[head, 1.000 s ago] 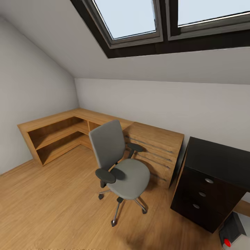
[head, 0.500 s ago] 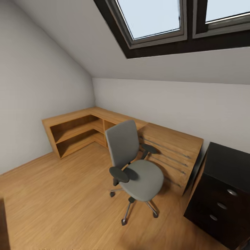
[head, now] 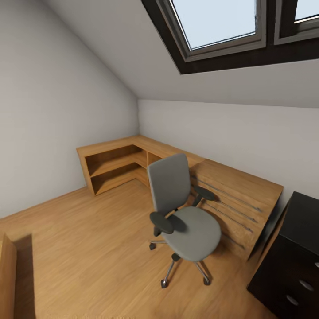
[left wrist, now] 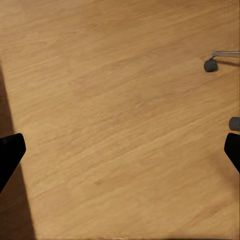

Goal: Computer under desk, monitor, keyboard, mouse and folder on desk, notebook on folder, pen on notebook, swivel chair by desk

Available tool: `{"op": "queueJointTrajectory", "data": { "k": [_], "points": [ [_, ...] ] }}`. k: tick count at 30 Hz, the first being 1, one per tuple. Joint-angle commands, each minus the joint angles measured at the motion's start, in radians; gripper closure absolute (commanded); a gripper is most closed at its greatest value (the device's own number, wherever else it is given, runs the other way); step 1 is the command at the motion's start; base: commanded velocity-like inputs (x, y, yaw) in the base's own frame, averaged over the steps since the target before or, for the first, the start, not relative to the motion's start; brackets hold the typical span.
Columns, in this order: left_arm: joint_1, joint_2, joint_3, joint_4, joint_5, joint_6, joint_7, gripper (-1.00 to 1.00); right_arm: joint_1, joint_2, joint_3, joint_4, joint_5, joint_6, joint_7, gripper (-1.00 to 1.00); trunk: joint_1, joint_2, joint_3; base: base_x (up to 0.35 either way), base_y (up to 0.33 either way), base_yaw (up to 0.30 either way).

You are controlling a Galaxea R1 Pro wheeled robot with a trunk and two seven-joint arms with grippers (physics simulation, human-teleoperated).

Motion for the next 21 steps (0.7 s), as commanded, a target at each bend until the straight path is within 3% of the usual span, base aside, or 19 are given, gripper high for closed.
{"op": "queueJointTrajectory", "data": {
  "k": [1, 10, 21],
  "points": [
    [0.000, 0.001, -0.009, -0.002, 0.009, -0.002, 0.005, -1.00, -0.001, 0.001, 0.009, 0.001, -0.004, -0.002, -0.005, -1.00, 0.000, -0.001, -0.001, 0.000, -0.324, 0.284],
    [0.000, 0.000, -0.008, -0.001, 0.009, -0.002, 0.004, -1.00, -0.001, 0.001, 0.009, 0.001, -0.004, -0.002, -0.004, -1.00, 0.000, -0.001, -0.001, 0.000, -0.288, 0.284],
    [0.000, 0.000, -0.007, 0.000, 0.009, -0.003, 0.001, -1.00, -0.001, 0.002, 0.010, 0.003, -0.002, -0.002, -0.003, -1.00, 0.000, -0.001, -0.001, 0.000, -0.042, 0.284]
  ]
}}
